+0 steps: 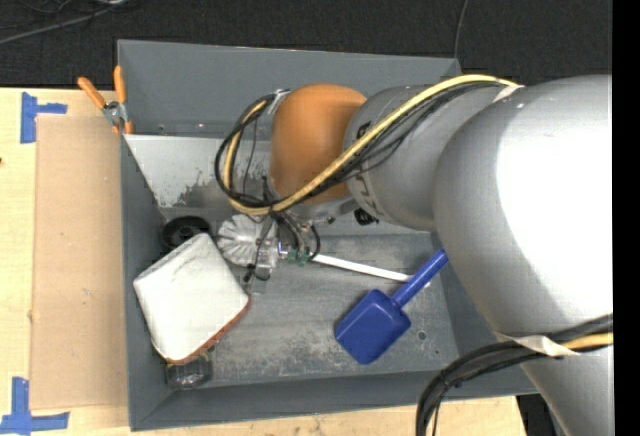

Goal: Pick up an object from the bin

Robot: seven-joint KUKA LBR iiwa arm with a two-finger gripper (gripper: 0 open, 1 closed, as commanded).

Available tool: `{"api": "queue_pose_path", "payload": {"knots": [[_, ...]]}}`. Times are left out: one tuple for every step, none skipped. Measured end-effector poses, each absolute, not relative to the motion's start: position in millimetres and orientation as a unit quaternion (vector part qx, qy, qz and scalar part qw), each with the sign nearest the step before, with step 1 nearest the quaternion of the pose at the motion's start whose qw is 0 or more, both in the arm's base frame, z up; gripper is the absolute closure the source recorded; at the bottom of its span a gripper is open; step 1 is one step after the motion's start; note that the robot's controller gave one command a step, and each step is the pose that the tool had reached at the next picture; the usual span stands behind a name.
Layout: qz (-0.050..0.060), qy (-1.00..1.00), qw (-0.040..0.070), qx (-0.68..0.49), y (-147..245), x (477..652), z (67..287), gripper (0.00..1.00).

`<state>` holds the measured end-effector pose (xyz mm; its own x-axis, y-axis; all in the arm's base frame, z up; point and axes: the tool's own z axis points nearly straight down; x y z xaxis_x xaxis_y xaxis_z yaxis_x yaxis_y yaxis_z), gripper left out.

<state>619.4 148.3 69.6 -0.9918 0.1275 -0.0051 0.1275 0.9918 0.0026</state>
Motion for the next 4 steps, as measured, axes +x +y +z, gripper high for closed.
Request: {"api": "queue_pose_path", "payload": {"knots": [[0.001, 0.994, 0.003, 0.107, 144.3, 621.1, 68.4, 0.0], [0.002, 0.997, 0.003, 0.074, 148.0, 620.0, 68.9, 1.0], [0.002, 0.997, 0.003, 0.074, 147.9, 620.0, 68.9, 1.0], [0.002, 0.997, 0.002, 0.074, 147.9, 620.0, 69.1, 1.0]]}}
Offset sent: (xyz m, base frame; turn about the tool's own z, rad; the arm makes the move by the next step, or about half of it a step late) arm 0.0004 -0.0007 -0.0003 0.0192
